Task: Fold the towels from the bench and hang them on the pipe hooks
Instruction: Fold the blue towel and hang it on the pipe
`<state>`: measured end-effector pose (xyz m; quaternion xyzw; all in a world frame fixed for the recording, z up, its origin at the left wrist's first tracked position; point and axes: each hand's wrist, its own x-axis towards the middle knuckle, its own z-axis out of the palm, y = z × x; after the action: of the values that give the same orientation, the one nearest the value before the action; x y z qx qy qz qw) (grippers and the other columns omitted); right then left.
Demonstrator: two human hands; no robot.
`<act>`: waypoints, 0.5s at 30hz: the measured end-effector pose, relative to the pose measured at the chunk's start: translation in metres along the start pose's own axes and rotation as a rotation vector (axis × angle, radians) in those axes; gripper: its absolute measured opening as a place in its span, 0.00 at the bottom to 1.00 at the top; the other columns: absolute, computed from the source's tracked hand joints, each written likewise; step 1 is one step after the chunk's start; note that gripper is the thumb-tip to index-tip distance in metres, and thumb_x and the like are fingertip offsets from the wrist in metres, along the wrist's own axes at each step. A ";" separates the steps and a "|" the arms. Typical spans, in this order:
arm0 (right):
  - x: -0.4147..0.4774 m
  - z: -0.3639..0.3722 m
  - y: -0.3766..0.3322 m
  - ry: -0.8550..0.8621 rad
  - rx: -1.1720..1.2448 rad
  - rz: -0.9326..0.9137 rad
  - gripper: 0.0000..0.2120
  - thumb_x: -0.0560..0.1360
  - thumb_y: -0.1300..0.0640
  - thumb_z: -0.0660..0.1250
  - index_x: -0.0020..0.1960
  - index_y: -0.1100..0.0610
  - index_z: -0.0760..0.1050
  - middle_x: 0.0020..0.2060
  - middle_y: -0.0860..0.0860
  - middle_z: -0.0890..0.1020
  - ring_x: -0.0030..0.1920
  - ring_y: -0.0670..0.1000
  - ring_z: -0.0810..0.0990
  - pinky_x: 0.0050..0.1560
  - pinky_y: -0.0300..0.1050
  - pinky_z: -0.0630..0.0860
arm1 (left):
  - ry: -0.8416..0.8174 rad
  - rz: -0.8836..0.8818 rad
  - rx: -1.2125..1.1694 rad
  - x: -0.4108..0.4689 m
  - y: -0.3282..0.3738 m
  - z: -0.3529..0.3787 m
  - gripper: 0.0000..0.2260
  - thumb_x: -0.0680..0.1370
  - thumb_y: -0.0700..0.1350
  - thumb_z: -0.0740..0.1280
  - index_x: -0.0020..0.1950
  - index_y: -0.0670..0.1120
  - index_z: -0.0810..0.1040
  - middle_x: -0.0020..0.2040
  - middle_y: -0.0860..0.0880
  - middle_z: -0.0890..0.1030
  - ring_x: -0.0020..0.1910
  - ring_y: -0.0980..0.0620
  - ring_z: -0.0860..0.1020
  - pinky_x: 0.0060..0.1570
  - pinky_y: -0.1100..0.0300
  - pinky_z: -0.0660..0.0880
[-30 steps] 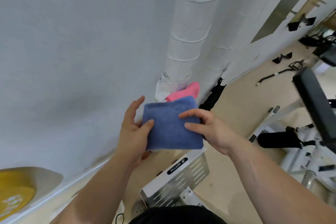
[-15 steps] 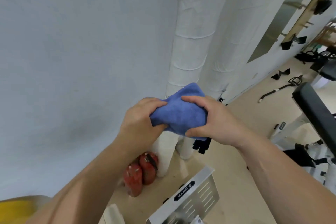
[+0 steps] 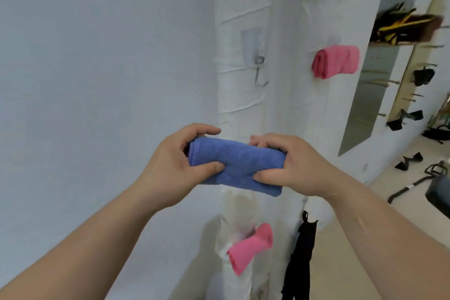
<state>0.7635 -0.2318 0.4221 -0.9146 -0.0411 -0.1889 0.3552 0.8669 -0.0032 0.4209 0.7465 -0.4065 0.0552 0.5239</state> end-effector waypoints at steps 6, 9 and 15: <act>0.023 -0.053 -0.011 0.090 0.174 -0.143 0.21 0.77 0.58 0.71 0.64 0.41 0.69 0.49 0.46 0.80 0.48 0.51 0.83 0.50 0.46 0.81 | 0.104 0.145 -0.052 0.038 0.032 -0.001 0.24 0.77 0.37 0.72 0.62 0.64 0.73 0.54 0.58 0.81 0.50 0.56 0.82 0.51 0.63 0.80; 0.032 -0.066 -0.005 0.192 0.174 -0.236 0.17 0.80 0.61 0.67 0.62 0.41 0.71 0.53 0.40 0.79 0.55 0.45 0.80 0.57 0.37 0.76 | 0.209 0.290 0.078 0.056 0.045 0.014 0.18 0.79 0.38 0.68 0.59 0.62 0.76 0.60 0.62 0.77 0.63 0.63 0.76 0.59 0.72 0.70; 0.062 -0.087 0.024 0.335 0.263 -0.320 0.12 0.79 0.63 0.64 0.46 0.47 0.79 0.52 0.49 0.80 0.55 0.43 0.78 0.58 0.33 0.68 | 0.221 0.256 0.080 0.091 0.063 0.048 0.13 0.75 0.39 0.75 0.51 0.58 0.83 0.65 0.58 0.71 0.68 0.64 0.71 0.60 0.74 0.68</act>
<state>0.7983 -0.3114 0.4889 -0.7985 -0.1501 -0.3844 0.4384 0.8684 -0.1006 0.4922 0.6980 -0.4359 0.2193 0.5240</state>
